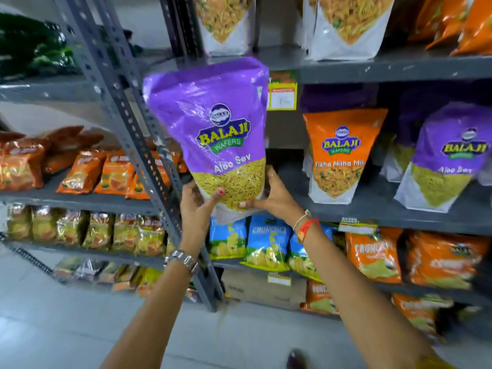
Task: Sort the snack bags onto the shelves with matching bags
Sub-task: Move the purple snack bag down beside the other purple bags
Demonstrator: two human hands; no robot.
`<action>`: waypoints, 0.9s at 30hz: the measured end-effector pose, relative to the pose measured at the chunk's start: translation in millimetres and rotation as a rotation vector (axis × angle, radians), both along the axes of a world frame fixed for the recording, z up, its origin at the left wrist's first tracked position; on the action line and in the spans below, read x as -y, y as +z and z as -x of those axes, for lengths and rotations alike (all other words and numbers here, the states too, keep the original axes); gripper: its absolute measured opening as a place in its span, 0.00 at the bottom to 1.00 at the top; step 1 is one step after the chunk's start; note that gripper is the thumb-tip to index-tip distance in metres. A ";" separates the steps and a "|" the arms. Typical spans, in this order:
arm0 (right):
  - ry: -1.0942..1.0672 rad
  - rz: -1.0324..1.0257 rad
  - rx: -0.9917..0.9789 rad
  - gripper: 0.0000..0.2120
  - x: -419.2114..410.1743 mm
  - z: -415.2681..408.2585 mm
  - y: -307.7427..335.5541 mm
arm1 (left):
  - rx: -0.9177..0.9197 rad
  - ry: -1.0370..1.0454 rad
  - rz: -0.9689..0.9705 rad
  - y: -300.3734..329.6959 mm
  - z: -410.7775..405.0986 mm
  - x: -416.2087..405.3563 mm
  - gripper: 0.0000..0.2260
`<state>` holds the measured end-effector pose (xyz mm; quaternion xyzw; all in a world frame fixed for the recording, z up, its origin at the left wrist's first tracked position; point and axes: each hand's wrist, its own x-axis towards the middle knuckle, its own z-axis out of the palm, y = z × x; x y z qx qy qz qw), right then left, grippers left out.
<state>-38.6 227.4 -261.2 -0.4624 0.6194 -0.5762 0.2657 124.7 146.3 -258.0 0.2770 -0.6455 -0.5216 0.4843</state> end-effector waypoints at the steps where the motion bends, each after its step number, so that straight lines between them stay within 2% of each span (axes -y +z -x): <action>1: 0.006 -0.018 0.023 0.42 -2.8 3.4 -12.1 | 0.006 0.002 -0.016 -11.1 2.6 -3.9 0.12; 5: 0.022 -0.065 0.078 0.41 -11.8 22.5 -48.7 | 0.034 -0.023 -0.084 -55.1 16.6 -11.3 0.15; 10: -0.013 -0.139 0.108 0.43 -18.2 55.4 -85.9 | 0.077 -0.063 -0.151 -81.4 51.1 -14.7 0.19; 16: -0.134 -0.160 0.120 0.41 -0.4 101.9 -95.6 | 0.068 -0.105 -0.189 -82.8 108.5 7.6 0.21; 24: -0.086 -0.167 0.166 0.42 33.3 143.6 -102.0 | 0.101 -0.062 -0.203 -87.0 159.0 35.4 0.17; 27: -0.093 -0.135 0.181 0.49 34.2 146.1 -105.1 | 0.101 -0.006 -0.223 -92.1 171.8 30.7 0.20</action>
